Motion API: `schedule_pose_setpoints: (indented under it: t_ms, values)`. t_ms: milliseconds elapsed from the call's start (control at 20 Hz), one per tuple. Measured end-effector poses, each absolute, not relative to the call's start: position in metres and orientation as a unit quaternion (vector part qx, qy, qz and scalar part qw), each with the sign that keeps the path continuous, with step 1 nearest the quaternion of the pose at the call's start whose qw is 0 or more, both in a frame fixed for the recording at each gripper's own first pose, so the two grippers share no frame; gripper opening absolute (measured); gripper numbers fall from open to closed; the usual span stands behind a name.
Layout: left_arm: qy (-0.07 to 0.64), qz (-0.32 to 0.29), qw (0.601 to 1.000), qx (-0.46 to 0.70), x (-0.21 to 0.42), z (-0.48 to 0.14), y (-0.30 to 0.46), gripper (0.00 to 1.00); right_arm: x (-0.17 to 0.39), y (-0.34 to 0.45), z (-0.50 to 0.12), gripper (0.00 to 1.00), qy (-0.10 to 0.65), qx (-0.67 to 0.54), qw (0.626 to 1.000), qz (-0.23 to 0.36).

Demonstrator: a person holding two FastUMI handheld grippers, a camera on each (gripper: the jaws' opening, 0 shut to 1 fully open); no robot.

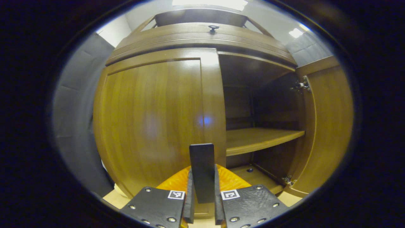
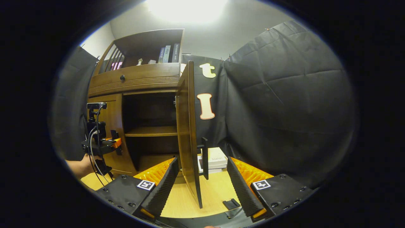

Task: Open the right door of the double-door shoe cabinet with the right hand, and open the left door with the left hand.

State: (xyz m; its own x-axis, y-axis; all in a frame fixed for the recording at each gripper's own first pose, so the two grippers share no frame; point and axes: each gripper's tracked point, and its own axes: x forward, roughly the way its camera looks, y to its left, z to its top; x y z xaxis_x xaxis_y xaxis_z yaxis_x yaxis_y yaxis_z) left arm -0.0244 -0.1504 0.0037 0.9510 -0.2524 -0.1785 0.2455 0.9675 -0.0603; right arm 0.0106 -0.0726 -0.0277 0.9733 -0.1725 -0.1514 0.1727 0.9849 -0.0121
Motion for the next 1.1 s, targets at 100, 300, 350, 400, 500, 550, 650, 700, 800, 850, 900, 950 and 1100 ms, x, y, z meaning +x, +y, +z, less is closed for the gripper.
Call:
schedule_pose_setpoints:
  t_ms: [100, 300, 350, 400, 500, 550, 650, 700, 800, 850, 900, 950, 1100]
  values:
    - [0.100, -0.115, 0.988, -0.019, -0.027, 0.009, -0.146, 0.21, 0.006, -0.075, -0.026, 0.96, 0.074, -0.003, 0.994, -0.086]
    - [0.092, -0.124, 0.988, -0.027, -0.038, 0.017, -0.140, 0.22, 0.002, -0.078, -0.028, 0.96, 0.077, -0.001, 0.994, -0.077]
    - [0.093, -0.123, 0.988, -0.024, -0.045, 0.018, -0.138, 0.22, 0.001, -0.078, -0.028, 0.96, 0.077, 0.000, 0.994, -0.072]
    - [0.093, -0.121, 0.988, -0.024, -0.048, 0.021, -0.135, 0.22, 0.001, -0.076, -0.026, 0.96, 0.076, 0.003, 0.995, -0.066]
    - [0.096, -0.116, 0.988, -0.024, -0.052, 0.026, -0.132, 0.19, 0.001, -0.071, -0.023, 0.96, 0.069, 0.007, 0.996, -0.052]
    - [0.097, -0.115, 0.988, -0.022, -0.058, 0.027, -0.130, 0.16, 0.001, -0.069, -0.021, 0.96, 0.066, 0.006, 0.997, -0.044]
    - [0.099, -0.111, 0.989, -0.021, -0.059, 0.033, -0.126, 0.17, 0.000, -0.066, -0.022, 0.96, 0.063, 0.000, 0.998, -0.030]
    - [0.099, -0.109, 0.989, -0.020, -0.059, 0.038, -0.126, 0.17, 0.000, -0.065, -0.022, 0.96, 0.063, -0.003, 0.998, -0.024]
    - [0.098, -0.103, 0.990, -0.016, -0.062, 0.046, -0.122, 0.18, -0.003, -0.061, -0.025, 0.96, 0.065, 0.001, 0.998, -0.008]
    - [0.097, -0.098, 0.990, -0.015, -0.062, 0.049, -0.120, 0.19, -0.003, -0.060, -0.026, 0.96, 0.066, 0.004, 0.998, -0.001]
    - [0.097, -0.093, 0.991, -0.014, -0.062, 0.052, -0.119, 0.19, -0.004, -0.059, -0.026, 0.96, 0.067, 0.006, 0.998, 0.005]
    - [0.097, -0.088, 0.991, -0.012, -0.061, 0.055, -0.117, 0.19, -0.006, -0.058, -0.028, 0.96, 0.067, 0.007, 0.998, 0.012]
    - [0.099, -0.069, 0.993, -0.007, -0.064, 0.060, -0.109, 0.21, -0.010, -0.056, -0.029, 0.96, 0.068, 0.006, 0.997, 0.035]
